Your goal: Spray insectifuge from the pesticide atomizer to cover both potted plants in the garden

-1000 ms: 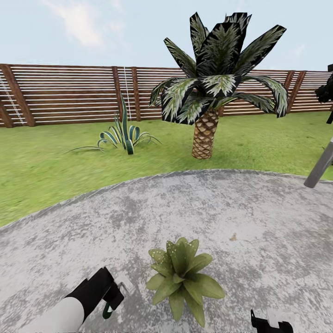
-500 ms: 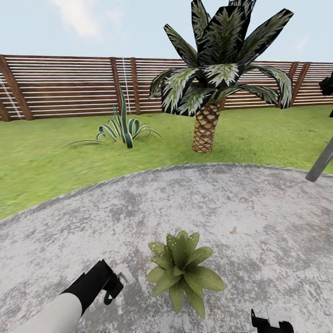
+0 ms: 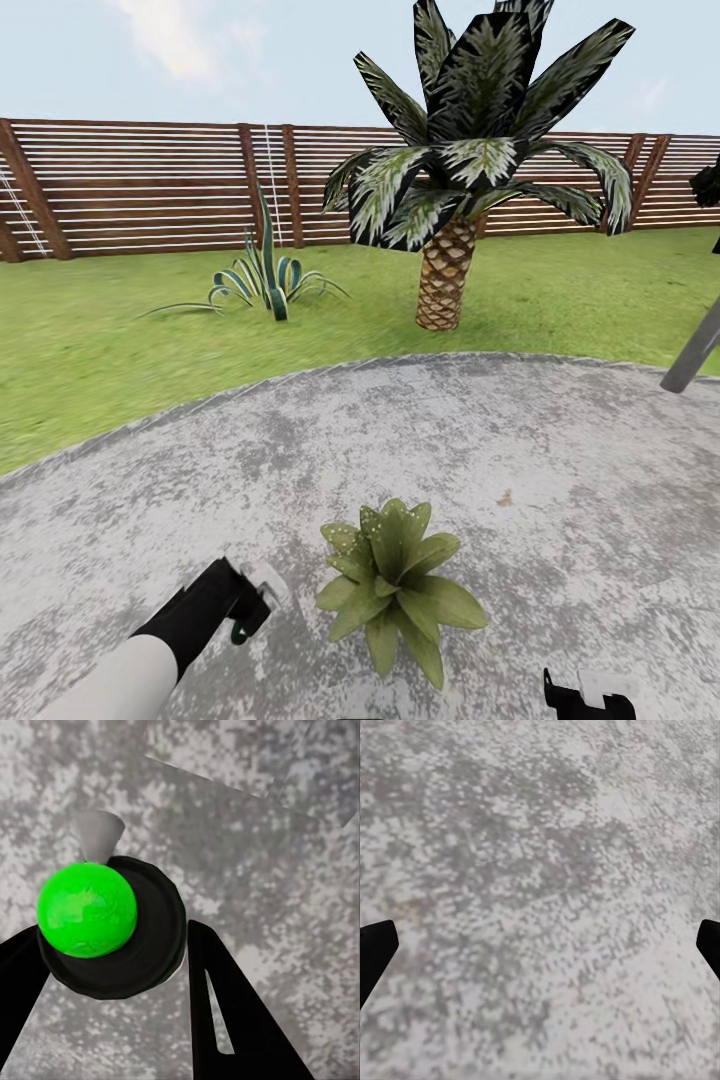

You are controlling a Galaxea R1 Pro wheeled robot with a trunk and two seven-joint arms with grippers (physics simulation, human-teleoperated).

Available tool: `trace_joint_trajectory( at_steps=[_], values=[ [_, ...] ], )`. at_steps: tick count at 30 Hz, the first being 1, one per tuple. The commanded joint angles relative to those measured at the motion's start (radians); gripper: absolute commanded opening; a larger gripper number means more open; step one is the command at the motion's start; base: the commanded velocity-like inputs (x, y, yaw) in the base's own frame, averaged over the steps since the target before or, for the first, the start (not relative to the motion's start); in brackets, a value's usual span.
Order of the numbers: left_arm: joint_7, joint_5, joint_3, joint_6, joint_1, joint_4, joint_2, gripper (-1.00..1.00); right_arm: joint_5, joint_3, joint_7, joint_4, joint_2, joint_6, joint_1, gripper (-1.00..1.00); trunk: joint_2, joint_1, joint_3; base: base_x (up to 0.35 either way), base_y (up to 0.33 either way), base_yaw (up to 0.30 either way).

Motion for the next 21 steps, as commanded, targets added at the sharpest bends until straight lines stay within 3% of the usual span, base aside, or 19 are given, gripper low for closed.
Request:
trace_joint_trajectory(
  at_steps=[1, 4, 7, 9, 11, 21],
  values=[
    [-0.009, -0.01, -0.005, -0.001, 0.0, 0.0, 0.002, -1.0, 0.011, -0.005, -0.005, 0.002, 0.0, -0.004, -0.001, 1.0, 0.0, 0.0, -0.001, 0.0, 0.0, 0.0],
    [-0.023, -0.008, -0.005, -0.002, -0.004, 0.012, 0.006, -1.0, 0.012, -0.005, -0.005, 0.002, 0.0, -0.004, -0.001, 1.0, 0.0, 0.0, -0.001, 0.0, 0.0, 0.0],
    [-0.118, -0.019, -0.006, -0.002, -0.009, 0.027, 0.013, -1.0, 0.012, -0.005, -0.005, 0.002, 0.001, -0.004, -0.001, 1.0, 0.0, 0.0, -0.001, 0.0, 0.0, 0.0],
    [-0.186, -0.103, -0.005, -0.002, -0.005, 0.031, 0.03, -1.0, 0.012, -0.005, -0.005, 0.002, 0.0, -0.004, -0.001, 1.0, 0.0, 0.0, -0.001, 0.0, 0.0, 0.0],
    [-0.192, -0.13, -0.006, -0.006, -0.001, 0.032, 0.032, -1.0, 0.012, -0.005, -0.005, 0.002, 0.0, -0.004, -0.001, 1.0, 0.0, 0.0, -0.001, 0.0, 0.0, 0.0],
    [-0.194, -0.139, -0.002, -0.002, 0.001, 0.032, 0.018, -1.0, 0.01, -0.006, -0.005, 0.002, 0.001, -0.004, -0.001, 1.0, 0.0, 0.0, -0.001, 0.202, 0.118, -0.014]
  ],
)
